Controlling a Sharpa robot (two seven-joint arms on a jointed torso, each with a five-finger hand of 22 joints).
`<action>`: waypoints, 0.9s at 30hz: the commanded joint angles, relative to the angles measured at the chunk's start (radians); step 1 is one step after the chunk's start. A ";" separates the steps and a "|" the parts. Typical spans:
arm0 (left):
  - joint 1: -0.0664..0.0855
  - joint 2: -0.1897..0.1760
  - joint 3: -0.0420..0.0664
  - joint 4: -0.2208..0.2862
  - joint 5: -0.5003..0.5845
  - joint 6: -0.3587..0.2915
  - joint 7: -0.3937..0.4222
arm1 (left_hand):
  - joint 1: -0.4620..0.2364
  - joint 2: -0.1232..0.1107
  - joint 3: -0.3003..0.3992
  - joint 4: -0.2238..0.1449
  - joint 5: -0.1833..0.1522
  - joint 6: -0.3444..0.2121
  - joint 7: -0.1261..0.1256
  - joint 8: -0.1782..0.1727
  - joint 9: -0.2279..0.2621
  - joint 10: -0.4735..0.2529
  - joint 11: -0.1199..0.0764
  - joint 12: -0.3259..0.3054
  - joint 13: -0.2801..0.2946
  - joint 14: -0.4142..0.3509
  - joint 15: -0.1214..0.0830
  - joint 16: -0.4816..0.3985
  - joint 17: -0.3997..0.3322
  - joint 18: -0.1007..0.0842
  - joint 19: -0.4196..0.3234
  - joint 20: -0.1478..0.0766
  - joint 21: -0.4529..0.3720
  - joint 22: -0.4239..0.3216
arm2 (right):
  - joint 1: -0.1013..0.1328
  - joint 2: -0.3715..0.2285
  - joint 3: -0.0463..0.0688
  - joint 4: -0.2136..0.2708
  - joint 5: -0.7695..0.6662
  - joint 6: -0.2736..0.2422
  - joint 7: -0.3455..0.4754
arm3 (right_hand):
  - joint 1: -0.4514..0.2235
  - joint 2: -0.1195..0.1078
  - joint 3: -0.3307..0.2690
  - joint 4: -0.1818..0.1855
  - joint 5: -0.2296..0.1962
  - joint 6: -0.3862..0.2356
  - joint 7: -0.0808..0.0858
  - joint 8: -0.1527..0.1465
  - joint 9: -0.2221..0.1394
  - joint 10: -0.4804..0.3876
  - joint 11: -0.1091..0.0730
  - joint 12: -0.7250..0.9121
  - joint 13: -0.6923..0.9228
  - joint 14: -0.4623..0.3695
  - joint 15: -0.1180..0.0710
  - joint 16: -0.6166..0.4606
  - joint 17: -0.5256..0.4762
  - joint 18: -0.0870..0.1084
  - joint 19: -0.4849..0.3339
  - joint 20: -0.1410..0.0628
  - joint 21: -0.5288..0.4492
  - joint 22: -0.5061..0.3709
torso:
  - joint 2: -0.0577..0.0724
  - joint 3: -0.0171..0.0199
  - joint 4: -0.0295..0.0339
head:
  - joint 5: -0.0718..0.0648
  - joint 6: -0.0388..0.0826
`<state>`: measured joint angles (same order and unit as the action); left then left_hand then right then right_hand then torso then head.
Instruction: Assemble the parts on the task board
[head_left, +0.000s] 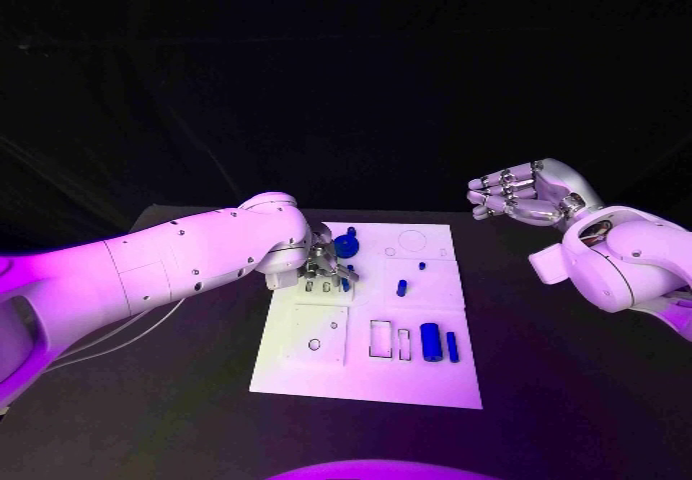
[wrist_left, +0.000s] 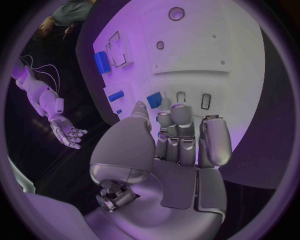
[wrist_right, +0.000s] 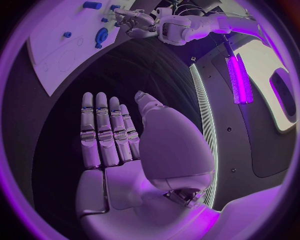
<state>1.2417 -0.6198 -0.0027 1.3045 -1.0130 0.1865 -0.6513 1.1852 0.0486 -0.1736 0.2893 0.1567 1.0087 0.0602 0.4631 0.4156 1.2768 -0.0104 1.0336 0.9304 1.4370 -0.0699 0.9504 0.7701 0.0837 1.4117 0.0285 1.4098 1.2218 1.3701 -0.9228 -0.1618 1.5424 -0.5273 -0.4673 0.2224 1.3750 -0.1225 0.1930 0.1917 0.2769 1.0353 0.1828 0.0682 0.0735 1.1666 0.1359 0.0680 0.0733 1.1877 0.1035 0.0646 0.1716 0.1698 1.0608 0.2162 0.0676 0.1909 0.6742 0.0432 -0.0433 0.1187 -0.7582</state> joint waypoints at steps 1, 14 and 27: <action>0.000 0.005 0.000 -0.003 -0.003 0.023 -0.002 | 0.008 0.004 -0.004 -0.001 0.000 -0.007 -0.001 0.004 0.002 0.004 -0.003 0.003 0.001 -0.005 -0.004 -0.001 0.002 -0.016 0.006 -0.002 0.006 0.001 | -0.001 0.001 0.000 0.001 0.002 0.016 -0.001 | -0.004 0.007 -0.005 -0.001 0.005 -0.006 0.003 -0.003 -0.001 -0.009 0.000 -0.004 -0.001 -0.008 -0.001 -0.003 -0.001 0.015 -0.007 0.001 -0.005 -0.001 | 0.001 0.0005 -0.0004 | -0.001 0.000; 0.000 0.009 0.000 -0.004 -0.002 0.025 -0.002 | 0.031 0.017 -0.001 -0.002 0.001 -0.016 -0.002 0.017 0.018 0.006 -0.003 0.009 0.004 -0.005 -0.004 -0.001 0.002 -0.016 0.005 -0.002 0.009 0.005 | -0.001 0.003 0.000 0.002 0.002 0.021 -0.008 | -0.005 0.009 -0.006 -0.001 0.006 -0.007 0.005 -0.003 -0.001 -0.011 0.001 -0.004 -0.002 -0.009 0.000 -0.003 -0.003 0.015 -0.009 0.001 -0.005 -0.003 | 0.001 0.0001 0.0014 | -0.005 0.001; 0.000 0.007 0.001 -0.002 -0.001 0.026 -0.002 | 0.097 0.041 0.020 -0.016 0.002 -0.032 -0.003 0.036 0.044 0.007 -0.005 0.013 0.003 -0.005 -0.005 -0.002 0.003 -0.016 0.003 -0.002 0.012 0.010 | -0.001 0.004 0.000 0.003 0.001 0.026 -0.013 | -0.006 0.012 -0.008 -0.001 0.009 -0.008 0.009 -0.003 -0.001 -0.012 0.003 -0.003 -0.002 -0.011 0.001 -0.002 -0.006 0.015 -0.011 0.002 -0.004 -0.008 | 0.001 0.0009 0.0022 | -0.003 -0.003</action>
<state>1.2417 -0.6142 -0.0024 1.2997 -1.0131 0.1964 -0.6525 1.2748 0.0891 -0.1579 0.2737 0.1567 0.9853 0.0580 0.4958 0.4582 1.2804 -0.0140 1.0401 0.9337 1.4370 -0.0698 0.9504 0.7716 0.0843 1.4116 0.0285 1.4175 1.2312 1.3700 -0.9205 -0.1618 1.5441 -0.5261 -0.4566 0.2114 1.3711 -0.1185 0.1904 0.1890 0.2810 1.0289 0.1892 0.0682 0.0735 1.1631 0.1395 0.0680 0.0724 1.1841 0.1071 0.0646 0.1669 0.1698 1.0573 0.2198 0.0676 0.1833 0.6750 0.0440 -0.0411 0.1160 -0.7600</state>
